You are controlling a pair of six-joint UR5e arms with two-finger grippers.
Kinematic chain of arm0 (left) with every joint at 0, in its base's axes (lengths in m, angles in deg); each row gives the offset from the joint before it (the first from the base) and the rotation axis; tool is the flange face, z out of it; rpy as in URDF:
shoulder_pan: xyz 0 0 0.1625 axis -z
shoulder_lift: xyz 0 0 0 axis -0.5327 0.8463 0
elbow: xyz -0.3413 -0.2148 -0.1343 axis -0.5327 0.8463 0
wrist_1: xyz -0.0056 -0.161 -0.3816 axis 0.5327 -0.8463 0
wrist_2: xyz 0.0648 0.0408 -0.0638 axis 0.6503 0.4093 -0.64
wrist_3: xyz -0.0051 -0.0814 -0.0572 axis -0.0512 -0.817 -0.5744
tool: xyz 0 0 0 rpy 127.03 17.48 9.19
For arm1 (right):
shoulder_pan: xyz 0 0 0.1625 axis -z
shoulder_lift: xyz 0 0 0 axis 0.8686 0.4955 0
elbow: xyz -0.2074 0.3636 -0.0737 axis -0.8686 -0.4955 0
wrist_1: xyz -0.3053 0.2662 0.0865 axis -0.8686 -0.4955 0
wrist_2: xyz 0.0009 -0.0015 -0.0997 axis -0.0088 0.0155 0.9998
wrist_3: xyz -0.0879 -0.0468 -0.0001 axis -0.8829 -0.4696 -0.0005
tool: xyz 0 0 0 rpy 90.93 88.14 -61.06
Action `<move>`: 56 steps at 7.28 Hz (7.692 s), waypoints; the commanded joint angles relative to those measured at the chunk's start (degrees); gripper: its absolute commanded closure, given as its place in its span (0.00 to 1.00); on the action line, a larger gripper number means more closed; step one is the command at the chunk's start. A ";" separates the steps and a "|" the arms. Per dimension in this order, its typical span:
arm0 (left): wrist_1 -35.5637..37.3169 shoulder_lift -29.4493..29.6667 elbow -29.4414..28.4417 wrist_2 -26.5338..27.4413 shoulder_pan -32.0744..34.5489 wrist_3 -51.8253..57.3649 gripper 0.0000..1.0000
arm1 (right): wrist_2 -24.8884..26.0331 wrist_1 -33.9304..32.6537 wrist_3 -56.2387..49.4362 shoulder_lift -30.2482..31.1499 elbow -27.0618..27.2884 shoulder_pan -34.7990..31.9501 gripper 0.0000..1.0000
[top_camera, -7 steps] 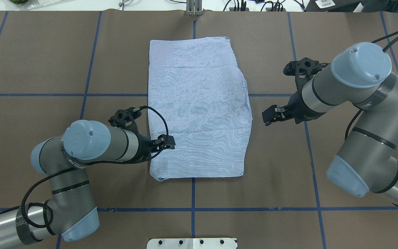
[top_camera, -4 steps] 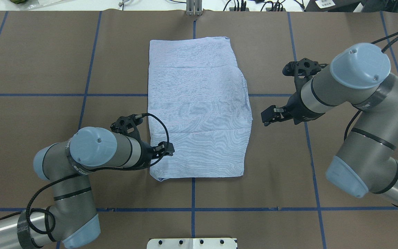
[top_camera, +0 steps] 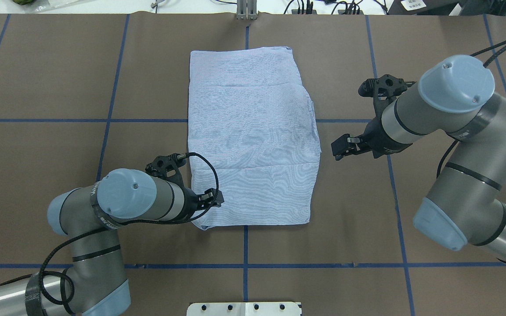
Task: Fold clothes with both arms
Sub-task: 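Lower the left gripper to the shirt corner nearest the robot on its side, then move the right gripper to the shirt corner nearest the robot on its side, then close both grippers on the shirt's corners nearest the robot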
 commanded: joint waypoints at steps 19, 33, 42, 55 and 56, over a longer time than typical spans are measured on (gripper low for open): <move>6.56 -0.51 4.06 -0.09 -0.94 1.32 0.80 | 0.00 0.00 1.70 -0.53 1.05 0.80 0.00; 11.48 -0.07 8.37 -0.53 -1.29 1.41 1.00 | 15.38 0.00 49.07 -10.28 -10.29 18.64 0.00; 11.39 -0.33 8.37 -0.36 -1.82 1.41 1.00 | 14.94 -0.61 49.34 -10.20 -13.18 20.84 0.00; 11.30 -0.33 8.37 -0.18 -2.17 1.41 1.00 | 14.76 -0.79 49.43 -9.14 -12.22 22.59 0.47; 11.30 -0.33 8.28 -0.18 -2.17 1.41 1.00 | 14.68 -0.79 49.42 -9.05 -11.78 22.16 0.57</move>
